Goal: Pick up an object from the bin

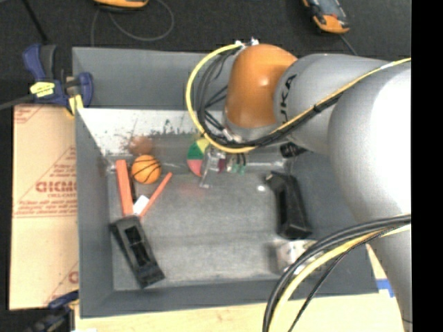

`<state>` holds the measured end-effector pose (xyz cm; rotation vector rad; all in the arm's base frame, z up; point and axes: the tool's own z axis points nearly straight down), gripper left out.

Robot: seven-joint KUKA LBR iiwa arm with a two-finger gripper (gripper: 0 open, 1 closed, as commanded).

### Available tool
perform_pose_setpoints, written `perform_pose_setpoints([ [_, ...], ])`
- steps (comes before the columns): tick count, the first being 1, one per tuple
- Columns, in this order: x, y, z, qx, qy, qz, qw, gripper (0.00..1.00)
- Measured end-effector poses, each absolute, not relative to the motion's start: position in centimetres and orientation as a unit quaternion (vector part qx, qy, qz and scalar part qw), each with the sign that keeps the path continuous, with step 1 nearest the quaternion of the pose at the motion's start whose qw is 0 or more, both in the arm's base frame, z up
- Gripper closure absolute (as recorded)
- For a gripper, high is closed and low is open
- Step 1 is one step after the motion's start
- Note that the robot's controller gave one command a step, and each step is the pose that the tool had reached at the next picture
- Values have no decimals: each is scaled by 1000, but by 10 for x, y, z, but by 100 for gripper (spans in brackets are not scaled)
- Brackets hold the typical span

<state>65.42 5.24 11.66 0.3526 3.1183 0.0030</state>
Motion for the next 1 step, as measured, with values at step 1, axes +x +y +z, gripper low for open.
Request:
perform_pose_setpoints([
  [1,655,52,126,112,994,1,4,100],
])
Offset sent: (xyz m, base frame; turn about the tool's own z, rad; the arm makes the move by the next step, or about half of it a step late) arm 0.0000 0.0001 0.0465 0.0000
